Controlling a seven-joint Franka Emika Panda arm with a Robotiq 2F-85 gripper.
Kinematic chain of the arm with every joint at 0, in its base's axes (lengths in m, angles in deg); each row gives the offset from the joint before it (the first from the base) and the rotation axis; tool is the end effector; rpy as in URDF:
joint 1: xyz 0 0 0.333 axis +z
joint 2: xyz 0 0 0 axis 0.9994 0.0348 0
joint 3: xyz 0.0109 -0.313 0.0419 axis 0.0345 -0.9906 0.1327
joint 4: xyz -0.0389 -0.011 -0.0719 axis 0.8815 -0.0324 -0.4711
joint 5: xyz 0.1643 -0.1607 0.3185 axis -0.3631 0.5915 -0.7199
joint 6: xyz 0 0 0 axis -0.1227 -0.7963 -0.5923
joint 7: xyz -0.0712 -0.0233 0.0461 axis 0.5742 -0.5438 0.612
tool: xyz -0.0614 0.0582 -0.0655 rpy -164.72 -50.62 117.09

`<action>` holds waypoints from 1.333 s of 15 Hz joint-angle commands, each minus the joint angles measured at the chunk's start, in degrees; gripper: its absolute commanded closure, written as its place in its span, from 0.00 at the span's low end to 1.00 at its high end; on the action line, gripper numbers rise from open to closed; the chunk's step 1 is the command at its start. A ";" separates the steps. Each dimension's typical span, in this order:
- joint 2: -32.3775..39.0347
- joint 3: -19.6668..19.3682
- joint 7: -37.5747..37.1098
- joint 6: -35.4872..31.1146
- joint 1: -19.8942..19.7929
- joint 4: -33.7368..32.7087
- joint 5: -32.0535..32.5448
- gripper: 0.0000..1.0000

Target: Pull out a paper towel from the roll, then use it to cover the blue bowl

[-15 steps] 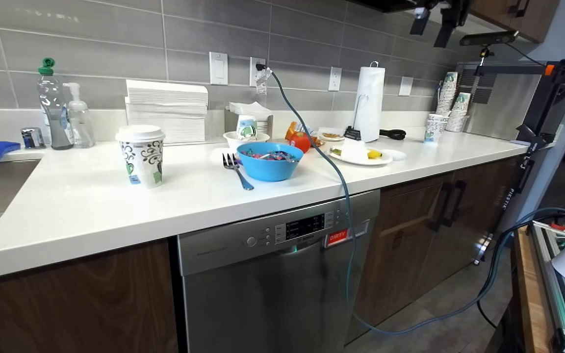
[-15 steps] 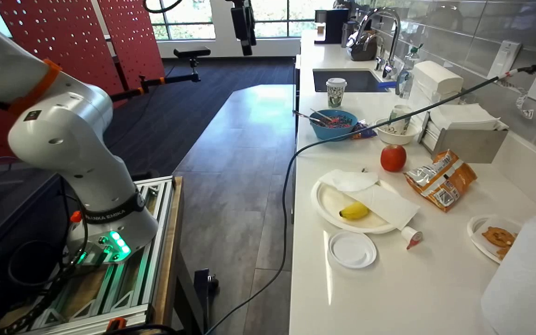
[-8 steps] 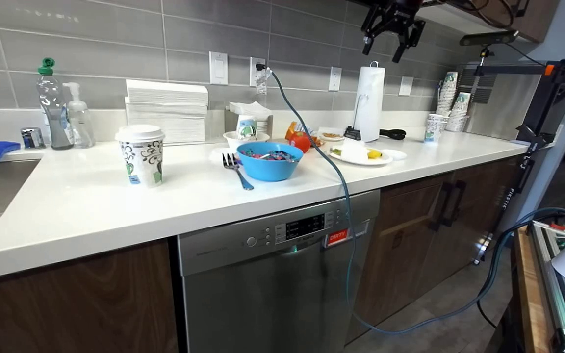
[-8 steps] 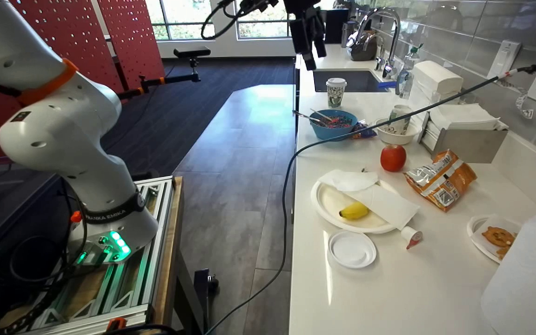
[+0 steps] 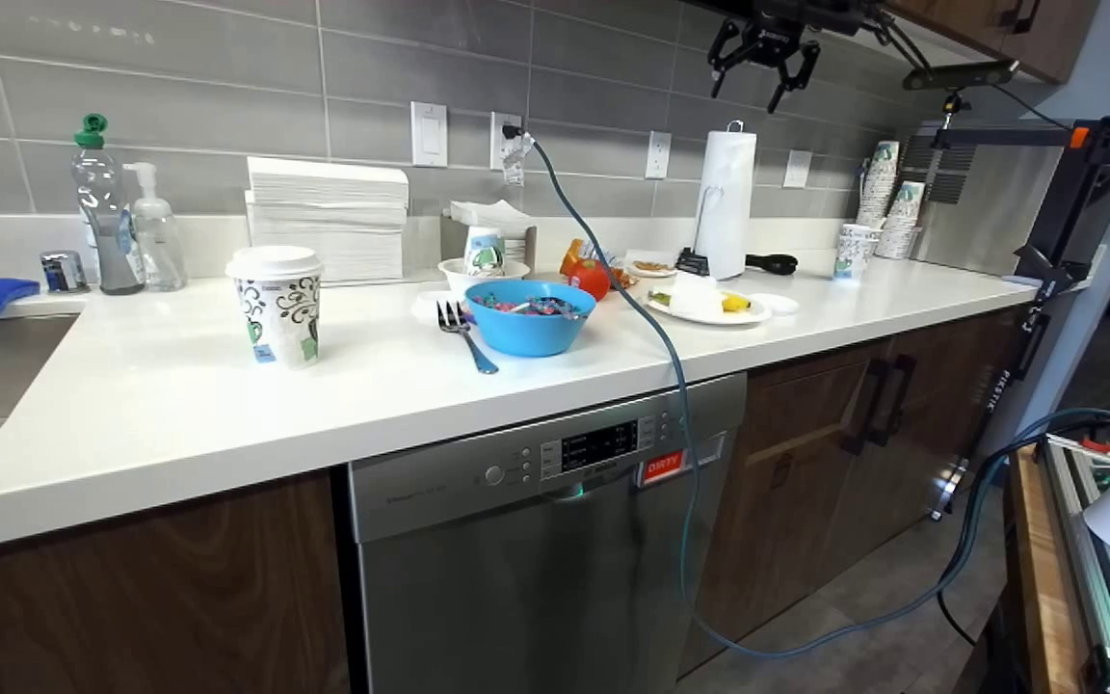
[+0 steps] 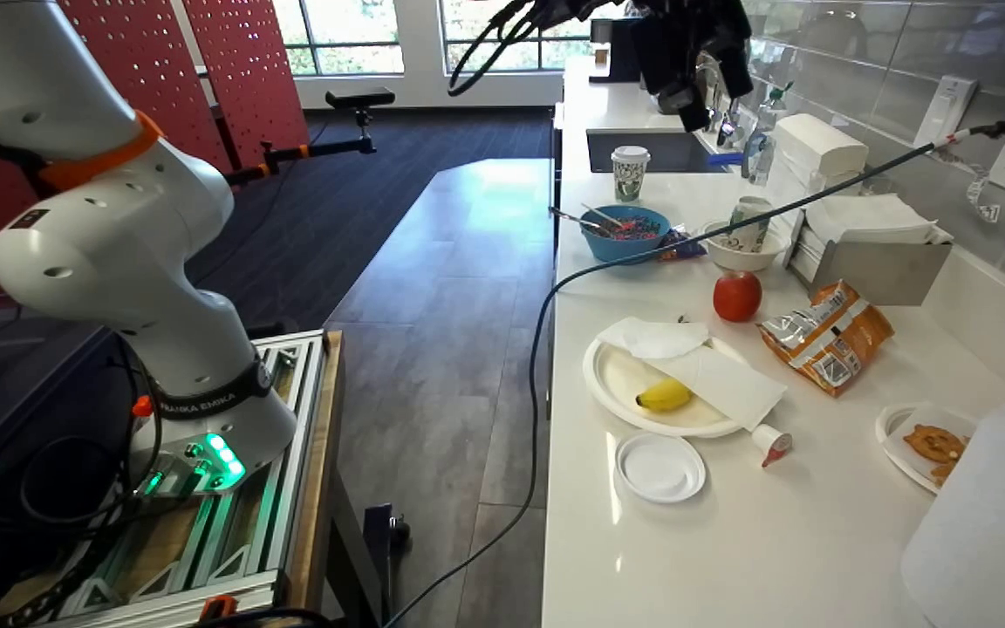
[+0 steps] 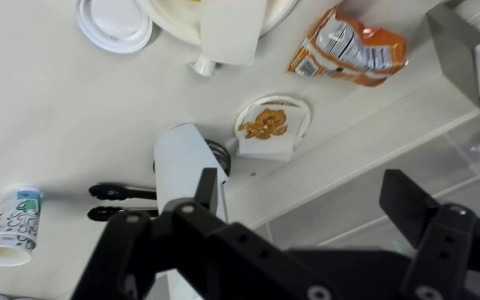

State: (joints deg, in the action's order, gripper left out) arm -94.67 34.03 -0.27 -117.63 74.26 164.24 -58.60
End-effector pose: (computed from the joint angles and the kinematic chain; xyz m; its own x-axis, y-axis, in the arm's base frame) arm 0.5256 -0.0785 0.5759 0.4091 -0.7673 0.4939 -0.8201 -0.5465 -0.1699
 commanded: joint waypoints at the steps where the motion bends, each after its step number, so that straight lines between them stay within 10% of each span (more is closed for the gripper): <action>1: 2.40 -1.59 -12.62 -2.07 -1.16 -1.35 9.56 0.00; 9: 1.47 -3.97 -9.98 -0.65 1.77 -0.95 8.81 0.00; 20: 16.64 -8.41 -30.52 4.62 3.15 -17.47 21.04 0.00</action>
State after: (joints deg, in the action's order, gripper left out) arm -82.59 27.78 -26.35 -116.72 75.10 152.50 -39.29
